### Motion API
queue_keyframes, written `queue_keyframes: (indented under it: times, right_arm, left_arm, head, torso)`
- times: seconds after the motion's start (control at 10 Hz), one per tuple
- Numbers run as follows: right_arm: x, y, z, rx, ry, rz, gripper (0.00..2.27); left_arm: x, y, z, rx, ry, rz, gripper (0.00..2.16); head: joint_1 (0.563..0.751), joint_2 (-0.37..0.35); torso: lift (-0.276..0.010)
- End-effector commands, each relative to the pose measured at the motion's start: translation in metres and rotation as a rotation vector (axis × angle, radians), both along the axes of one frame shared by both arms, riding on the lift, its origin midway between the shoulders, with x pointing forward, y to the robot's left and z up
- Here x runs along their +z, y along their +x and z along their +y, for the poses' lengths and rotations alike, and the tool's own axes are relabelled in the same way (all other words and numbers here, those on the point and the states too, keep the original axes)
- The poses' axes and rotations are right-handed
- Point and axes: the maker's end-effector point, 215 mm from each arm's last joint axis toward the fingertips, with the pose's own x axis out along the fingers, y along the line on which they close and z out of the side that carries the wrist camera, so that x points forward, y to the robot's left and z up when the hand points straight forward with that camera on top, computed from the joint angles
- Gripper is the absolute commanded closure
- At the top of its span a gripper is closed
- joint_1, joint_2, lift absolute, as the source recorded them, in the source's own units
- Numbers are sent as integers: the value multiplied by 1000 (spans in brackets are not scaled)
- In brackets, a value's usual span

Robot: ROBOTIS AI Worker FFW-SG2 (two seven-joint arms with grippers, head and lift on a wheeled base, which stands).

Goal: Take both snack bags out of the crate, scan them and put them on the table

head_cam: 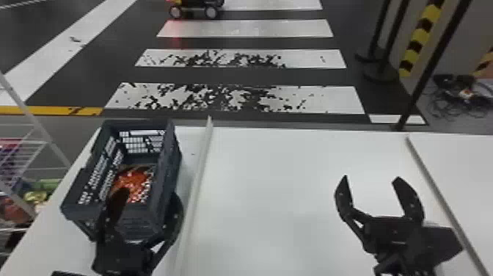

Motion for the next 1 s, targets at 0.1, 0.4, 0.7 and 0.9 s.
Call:
queue_keyframes:
  times: [0.1,0.4,0.7,0.9]
  right_arm:
    - [-6,-6,5,4,8,6,-1]
    - [-8,-8,5,-2,18,10,2]
    - [-9,-9,9,2,30,16,43]
    - [-12,-10,12,7,31,23,43]
  left_arm:
    - [37,2,-7,-16,-4,-36,124]
    - [81,12,-9,-25,9,-36,120]
    - [74,40,51,77,28,85,113]
    - [64,60,82,112,22,167,113]
  head:
    - [695,65]
    - [695,56]
    - [695,82]
    - [695,130]
  torso:
    - [-91]
    - [-91]
    - [-91]
    - [-91]
